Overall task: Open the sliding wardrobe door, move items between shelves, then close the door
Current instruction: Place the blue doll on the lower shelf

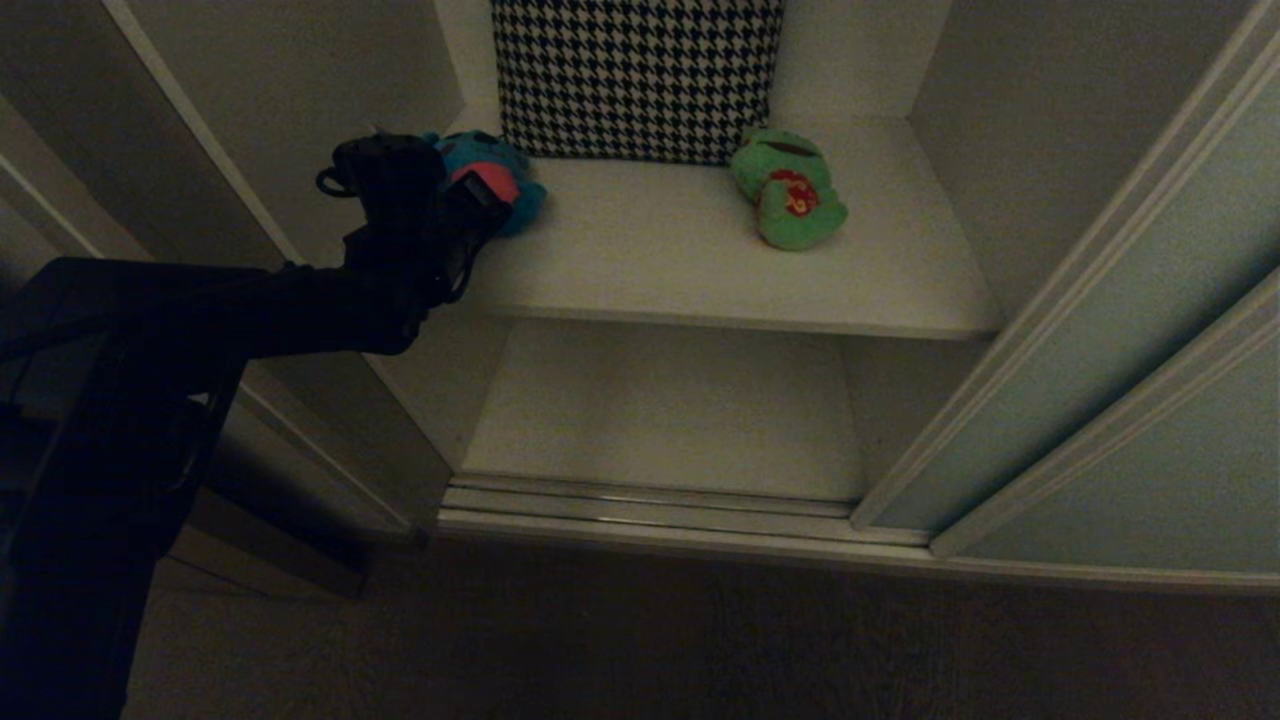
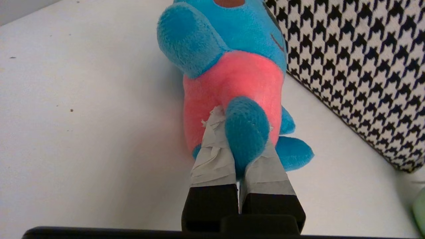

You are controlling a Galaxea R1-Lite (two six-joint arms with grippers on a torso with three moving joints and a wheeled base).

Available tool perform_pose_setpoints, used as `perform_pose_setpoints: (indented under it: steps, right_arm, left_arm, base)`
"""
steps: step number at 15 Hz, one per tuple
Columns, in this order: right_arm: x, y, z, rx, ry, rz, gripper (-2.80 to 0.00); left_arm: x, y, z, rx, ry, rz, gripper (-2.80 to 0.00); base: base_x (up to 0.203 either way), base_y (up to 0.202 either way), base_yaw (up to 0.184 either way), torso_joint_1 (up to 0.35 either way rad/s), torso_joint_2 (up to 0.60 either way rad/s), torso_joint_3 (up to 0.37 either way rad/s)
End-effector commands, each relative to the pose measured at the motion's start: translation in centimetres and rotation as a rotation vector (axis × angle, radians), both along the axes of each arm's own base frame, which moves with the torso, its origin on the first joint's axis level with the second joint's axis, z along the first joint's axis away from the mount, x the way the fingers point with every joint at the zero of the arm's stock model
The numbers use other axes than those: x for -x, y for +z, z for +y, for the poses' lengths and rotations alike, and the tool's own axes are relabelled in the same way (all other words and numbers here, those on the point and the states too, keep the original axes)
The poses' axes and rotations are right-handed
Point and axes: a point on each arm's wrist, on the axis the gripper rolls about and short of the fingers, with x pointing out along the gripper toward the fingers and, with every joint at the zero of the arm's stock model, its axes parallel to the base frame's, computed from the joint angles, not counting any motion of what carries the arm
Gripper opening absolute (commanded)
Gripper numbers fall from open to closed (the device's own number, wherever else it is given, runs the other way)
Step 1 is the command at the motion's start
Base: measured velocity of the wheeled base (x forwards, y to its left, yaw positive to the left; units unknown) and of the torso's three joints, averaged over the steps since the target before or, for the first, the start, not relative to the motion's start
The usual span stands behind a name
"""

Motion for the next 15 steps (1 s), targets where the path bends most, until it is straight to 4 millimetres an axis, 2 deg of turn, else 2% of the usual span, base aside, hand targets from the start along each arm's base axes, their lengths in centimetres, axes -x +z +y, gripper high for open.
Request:
perform_pose_setpoints:
  steps: [1,3,5,9,12,14,15]
  right_arm:
    - [0.0,0.0,0.0,0.001,-0.001,-0.002,-2.80]
    - [0.0,0.0,0.0,0.001,0.001,-0.002,-2.80]
    - [0.0,0.0,0.0,0.001,0.001,-0.002,-2.80]
    - [0.0,0.0,0.0,0.000,0.000,-0.002,-2.80]
    - [0.0,0.0,0.0,0.001,-0.001,-0.002,-2.80]
    - [0.0,0.0,0.0,0.001,0.002,-0.001,-2.80]
    - [0.0,0.0,0.0,0.001,0.001,-0.001,-2.80]
  left_arm:
    - [0.2,0.3,-0.1,-0.006,-0.002,-0.008,-2.80]
    - [1.1,1.9,0.0,-0.014,-0.002,-0.037,-2.80]
    - [3.1,4.8,0.1,-0.014,-0.010,-0.087,-2.80]
    - [9.4,11.3,0.6,-0.127,-0.062,-0.102,-2.80]
    - [17.0,16.0,1.9,-0.275,-0.128,-0.112,-2.80]
    - [23.3,17.7,3.3,-0.379,-0.158,-0.099,-2.80]
    - [26.2,17.9,4.0,-0.424,-0.168,-0.084,-2.80]
  base:
    - [0.000,0.000,0.000,0.000,0.00,0.000]
    - [0.000,0.000,0.000,0.000,0.00,0.000]
    - [0.000,0.000,0.000,0.000,0.00,0.000]
    - [0.000,0.000,0.000,0.000,0.00,0.000]
    - [0.000,0.000,0.000,0.000,0.00,0.000]
    - [0.000,0.000,0.000,0.000,0.00,0.000]
    - [0.000,0.000,0.000,0.000,0.00,0.000]
